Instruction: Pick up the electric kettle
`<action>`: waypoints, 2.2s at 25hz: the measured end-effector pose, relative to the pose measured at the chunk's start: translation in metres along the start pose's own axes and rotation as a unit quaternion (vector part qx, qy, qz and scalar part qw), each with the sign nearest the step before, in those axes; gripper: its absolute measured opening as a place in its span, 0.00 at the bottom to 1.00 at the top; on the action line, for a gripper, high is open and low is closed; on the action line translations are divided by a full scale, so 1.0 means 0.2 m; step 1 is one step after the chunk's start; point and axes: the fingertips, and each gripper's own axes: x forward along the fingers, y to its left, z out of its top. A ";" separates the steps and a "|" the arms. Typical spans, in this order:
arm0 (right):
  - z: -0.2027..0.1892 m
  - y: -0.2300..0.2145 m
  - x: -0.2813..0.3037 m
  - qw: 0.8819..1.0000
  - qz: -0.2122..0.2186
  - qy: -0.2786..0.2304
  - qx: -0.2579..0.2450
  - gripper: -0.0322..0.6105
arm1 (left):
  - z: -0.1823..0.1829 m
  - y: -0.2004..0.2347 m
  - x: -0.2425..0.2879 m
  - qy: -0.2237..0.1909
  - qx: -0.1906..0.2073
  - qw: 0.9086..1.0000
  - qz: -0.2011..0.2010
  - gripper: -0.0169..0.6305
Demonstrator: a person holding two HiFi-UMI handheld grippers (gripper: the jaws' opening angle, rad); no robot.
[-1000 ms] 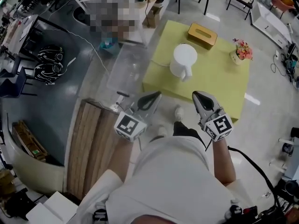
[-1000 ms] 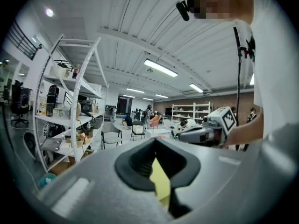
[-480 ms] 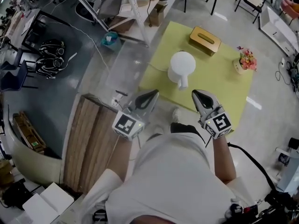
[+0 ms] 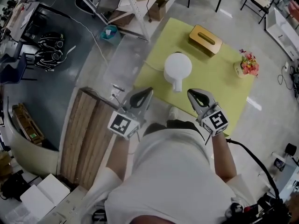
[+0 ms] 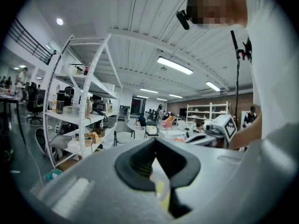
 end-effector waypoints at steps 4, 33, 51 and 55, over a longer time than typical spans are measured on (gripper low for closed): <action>-0.06 -0.04 0.00 1.000 0.014 0.007 0.002 0.08 | -0.01 0.01 0.03 -0.001 -0.004 1.000 0.011 0.03; -0.57 -0.08 0.26 0.989 0.073 0.130 -0.007 0.32 | -0.14 0.24 0.06 0.027 -0.021 0.999 0.024 0.03; -0.75 -0.09 0.43 0.981 0.127 0.141 -0.031 0.37 | -0.31 0.33 0.17 0.037 -0.032 0.998 0.034 0.03; -0.76 -0.08 0.48 0.979 0.143 0.137 -0.039 0.37 | -0.35 0.36 0.20 0.036 -0.035 0.998 0.036 0.03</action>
